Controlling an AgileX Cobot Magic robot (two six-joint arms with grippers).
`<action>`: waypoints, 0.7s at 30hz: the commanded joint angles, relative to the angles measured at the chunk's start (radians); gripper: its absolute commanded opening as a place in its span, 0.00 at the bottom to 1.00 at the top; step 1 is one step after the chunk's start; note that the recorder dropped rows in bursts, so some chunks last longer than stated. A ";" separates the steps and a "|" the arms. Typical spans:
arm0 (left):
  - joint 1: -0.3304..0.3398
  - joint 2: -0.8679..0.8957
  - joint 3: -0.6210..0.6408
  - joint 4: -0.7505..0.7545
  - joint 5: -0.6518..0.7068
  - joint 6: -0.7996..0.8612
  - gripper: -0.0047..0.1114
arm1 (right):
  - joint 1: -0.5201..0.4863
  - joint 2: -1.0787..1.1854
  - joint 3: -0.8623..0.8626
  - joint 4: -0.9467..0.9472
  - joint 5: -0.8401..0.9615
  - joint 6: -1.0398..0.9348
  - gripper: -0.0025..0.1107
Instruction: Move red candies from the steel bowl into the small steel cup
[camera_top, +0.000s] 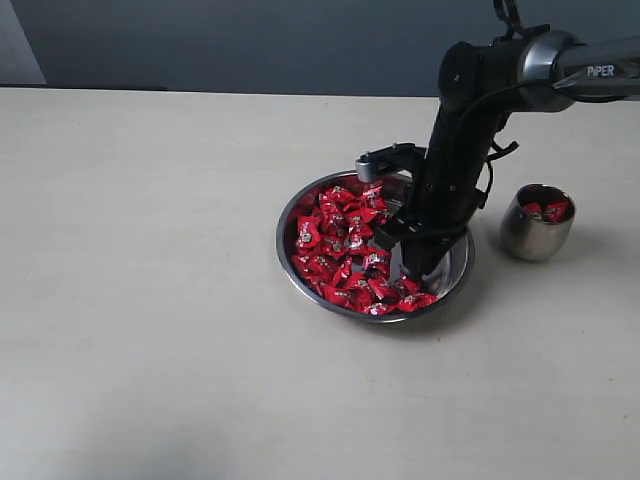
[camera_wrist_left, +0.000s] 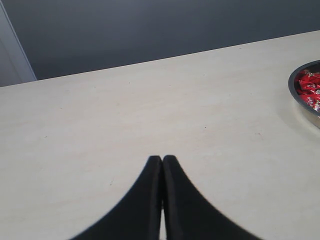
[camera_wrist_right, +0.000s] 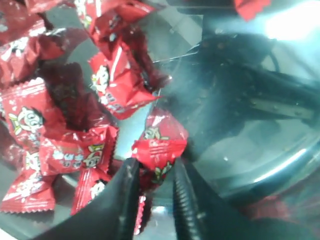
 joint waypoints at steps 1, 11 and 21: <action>-0.010 -0.004 -0.001 0.000 -0.004 -0.006 0.04 | -0.001 -0.001 0.003 -0.013 -0.018 0.004 0.04; -0.010 -0.004 -0.001 0.000 -0.004 -0.006 0.04 | -0.001 -0.001 0.000 -0.011 -0.034 0.004 0.02; -0.010 -0.004 -0.001 0.000 -0.004 -0.006 0.04 | -0.001 -0.077 -0.028 -0.055 -0.059 0.004 0.02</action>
